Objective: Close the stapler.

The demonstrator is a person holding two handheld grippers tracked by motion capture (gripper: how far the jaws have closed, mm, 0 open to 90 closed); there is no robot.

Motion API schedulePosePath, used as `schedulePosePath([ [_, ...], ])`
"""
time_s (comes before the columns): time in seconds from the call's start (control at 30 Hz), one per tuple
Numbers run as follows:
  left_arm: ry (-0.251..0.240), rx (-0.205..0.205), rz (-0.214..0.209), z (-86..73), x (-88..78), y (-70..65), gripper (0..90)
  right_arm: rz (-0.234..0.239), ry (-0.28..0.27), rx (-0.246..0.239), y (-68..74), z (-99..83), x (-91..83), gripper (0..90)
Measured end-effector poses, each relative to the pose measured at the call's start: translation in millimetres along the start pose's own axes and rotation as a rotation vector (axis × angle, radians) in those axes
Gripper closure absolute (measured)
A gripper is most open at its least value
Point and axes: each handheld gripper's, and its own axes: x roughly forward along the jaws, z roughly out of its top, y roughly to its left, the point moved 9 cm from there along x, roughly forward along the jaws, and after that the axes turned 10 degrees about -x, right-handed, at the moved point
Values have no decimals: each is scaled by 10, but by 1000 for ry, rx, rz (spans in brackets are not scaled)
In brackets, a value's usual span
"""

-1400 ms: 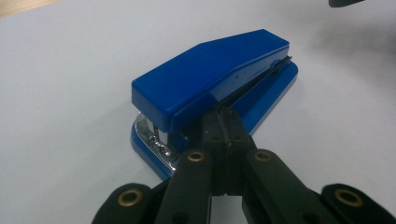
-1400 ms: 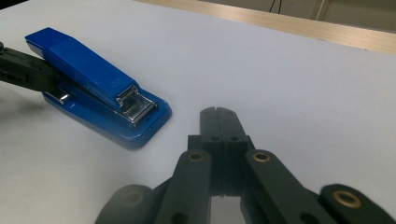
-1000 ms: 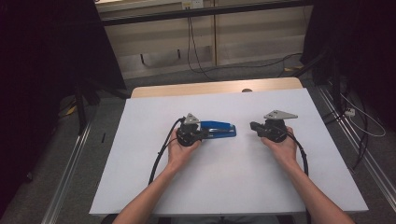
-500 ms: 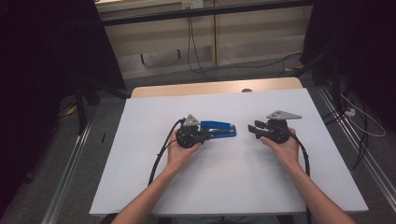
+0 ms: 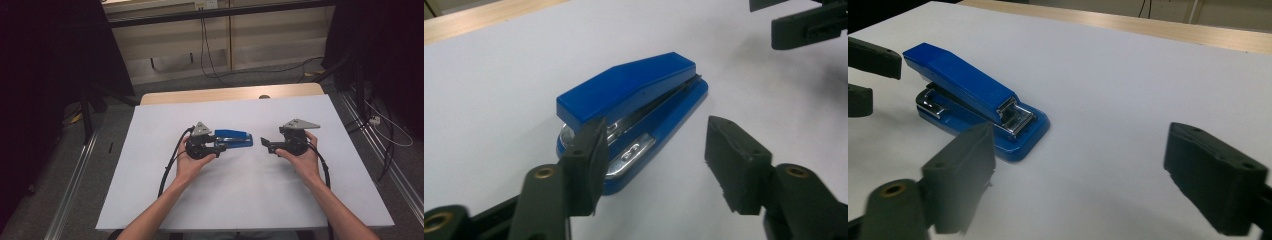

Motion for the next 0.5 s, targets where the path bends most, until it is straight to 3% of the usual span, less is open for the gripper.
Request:
schedulePosePath([
  [0.07, -11, -2, 30, 7, -1, 14, 291, 5, 3, -2, 10, -2, -4, 72],
  [0.13, 1, 27, 54, 6, -11, 48, 226, -3, -7, -3, 16, 11, -19, 60],
  [0.23, -14, 23, 59, 35, -40, 55, 172, -7, -25, -2, 32, 48, -40, 42],
  [0.37, -48, -22, 47, 96, -109, 54, 80, -4, -39, 10, 47, 78, -71, 37],
  [0.5, -49, 6, 36, 77, -202, 64, 40, -9, -60, -4, 30, 121, -126, 42],
])
